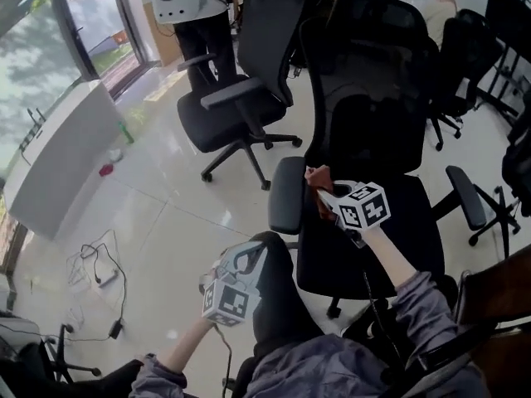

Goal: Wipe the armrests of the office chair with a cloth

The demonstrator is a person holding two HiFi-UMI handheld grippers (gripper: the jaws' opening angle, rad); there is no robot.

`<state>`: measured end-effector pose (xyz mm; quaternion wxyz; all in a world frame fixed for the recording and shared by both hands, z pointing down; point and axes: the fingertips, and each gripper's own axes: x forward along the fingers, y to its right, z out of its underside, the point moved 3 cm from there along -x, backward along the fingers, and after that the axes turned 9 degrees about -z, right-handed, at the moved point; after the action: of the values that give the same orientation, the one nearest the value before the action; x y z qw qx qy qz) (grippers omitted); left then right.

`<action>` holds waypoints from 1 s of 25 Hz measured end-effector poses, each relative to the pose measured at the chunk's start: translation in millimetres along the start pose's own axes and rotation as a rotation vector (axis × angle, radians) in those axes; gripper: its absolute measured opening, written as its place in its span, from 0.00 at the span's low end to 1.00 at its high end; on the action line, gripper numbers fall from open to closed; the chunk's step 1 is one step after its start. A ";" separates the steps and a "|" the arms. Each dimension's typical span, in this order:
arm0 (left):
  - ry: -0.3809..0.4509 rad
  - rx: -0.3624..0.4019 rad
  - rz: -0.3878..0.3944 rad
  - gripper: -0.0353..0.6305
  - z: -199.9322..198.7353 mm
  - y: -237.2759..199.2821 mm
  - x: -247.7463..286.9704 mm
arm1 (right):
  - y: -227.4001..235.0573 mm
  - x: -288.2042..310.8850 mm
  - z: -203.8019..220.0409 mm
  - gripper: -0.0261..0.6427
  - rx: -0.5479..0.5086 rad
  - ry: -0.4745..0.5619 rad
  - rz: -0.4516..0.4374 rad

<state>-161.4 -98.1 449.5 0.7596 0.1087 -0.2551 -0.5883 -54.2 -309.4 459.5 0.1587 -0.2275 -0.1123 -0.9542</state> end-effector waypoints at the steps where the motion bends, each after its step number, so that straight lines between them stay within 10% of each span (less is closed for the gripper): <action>1: -0.008 -0.004 0.002 0.08 0.9 5.0 2.4 | 4.5 6.5 6.6 0.11 0.023 -0.017 -0.017; 8: -0.028 0.019 0.026 0.08 -2.5 22.0 10.0 | 0.4 51.5 50.0 0.11 0.056 -0.117 -0.144; 18: -0.021 0.044 0.055 0.08 -5.8 35.4 10.5 | 10.5 89.4 93.3 0.11 0.075 -0.299 -0.104; 25: -0.013 0.047 0.046 0.08 -7.8 31.4 7.6 | 0.9 55.5 51.3 0.11 0.093 -0.108 -0.163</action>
<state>-129.8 -97.4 459.5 0.7685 0.1168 -0.2763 -0.5652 -80.4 -309.5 530.5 0.0847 -0.2611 -0.1829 -0.9440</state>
